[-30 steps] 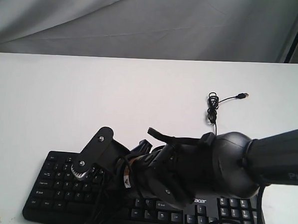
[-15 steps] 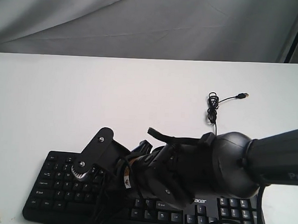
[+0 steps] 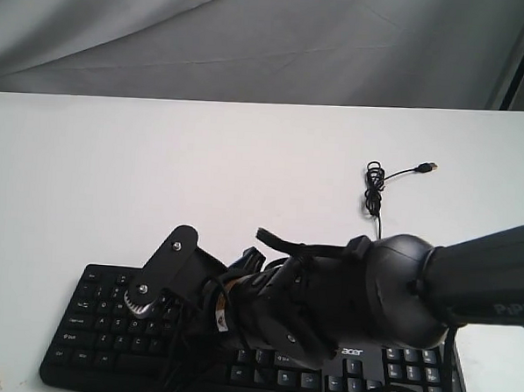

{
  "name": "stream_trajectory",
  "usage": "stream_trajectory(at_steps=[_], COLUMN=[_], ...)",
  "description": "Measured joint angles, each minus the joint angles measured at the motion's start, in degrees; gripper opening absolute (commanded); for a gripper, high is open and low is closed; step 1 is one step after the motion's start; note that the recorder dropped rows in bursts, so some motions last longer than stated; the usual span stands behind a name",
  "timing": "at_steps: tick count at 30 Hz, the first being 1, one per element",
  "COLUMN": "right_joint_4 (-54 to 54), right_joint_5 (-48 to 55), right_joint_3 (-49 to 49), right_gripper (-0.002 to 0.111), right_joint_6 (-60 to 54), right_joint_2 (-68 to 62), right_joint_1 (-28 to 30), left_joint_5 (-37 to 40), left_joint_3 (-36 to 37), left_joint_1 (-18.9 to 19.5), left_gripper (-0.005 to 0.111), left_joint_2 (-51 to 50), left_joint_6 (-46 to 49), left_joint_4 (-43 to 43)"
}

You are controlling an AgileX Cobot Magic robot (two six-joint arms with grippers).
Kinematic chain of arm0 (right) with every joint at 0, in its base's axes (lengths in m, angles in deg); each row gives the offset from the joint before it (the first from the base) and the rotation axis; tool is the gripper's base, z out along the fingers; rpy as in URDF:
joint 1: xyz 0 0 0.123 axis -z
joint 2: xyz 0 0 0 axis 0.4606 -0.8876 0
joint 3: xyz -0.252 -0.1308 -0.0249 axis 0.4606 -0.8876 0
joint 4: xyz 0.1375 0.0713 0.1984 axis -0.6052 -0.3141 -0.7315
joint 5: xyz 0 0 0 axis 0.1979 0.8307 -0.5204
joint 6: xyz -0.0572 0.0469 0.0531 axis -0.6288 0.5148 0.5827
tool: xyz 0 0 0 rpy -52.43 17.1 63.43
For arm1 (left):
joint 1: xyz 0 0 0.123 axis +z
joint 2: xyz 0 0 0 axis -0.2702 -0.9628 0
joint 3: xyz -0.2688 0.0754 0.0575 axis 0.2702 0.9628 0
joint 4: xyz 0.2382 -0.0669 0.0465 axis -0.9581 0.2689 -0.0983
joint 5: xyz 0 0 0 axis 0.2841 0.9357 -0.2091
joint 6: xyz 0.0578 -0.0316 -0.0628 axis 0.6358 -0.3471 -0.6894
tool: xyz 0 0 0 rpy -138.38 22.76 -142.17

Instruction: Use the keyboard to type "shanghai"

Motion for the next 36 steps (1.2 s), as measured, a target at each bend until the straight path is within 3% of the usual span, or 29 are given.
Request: stream_trajectory(at_steps=[14, 28, 36], right_joint_4=[-0.41, -0.41, -0.41], right_joint_5=[3.67, 10.98, 12.54], right_joint_3=[0.93, 21.14, 24.55], right_gripper=[0.000, 0.000, 0.000], right_joint_6=[0.00, -1.46, -1.77], right_joint_2=[2.96, -7.51, -10.77], right_joint_1=[0.00, -4.47, -4.60], left_joint_5=[0.00, 0.00, 0.00], left_joint_3=[0.00, 0.00, 0.00], left_joint_1=[0.00, 0.00, 0.00], left_gripper=[0.000, 0.000, 0.000], left_joint_2=[0.00, 0.00, 0.00], left_joint_6=[0.00, 0.00, 0.00], left_joint_4=[0.00, 0.00, 0.00])
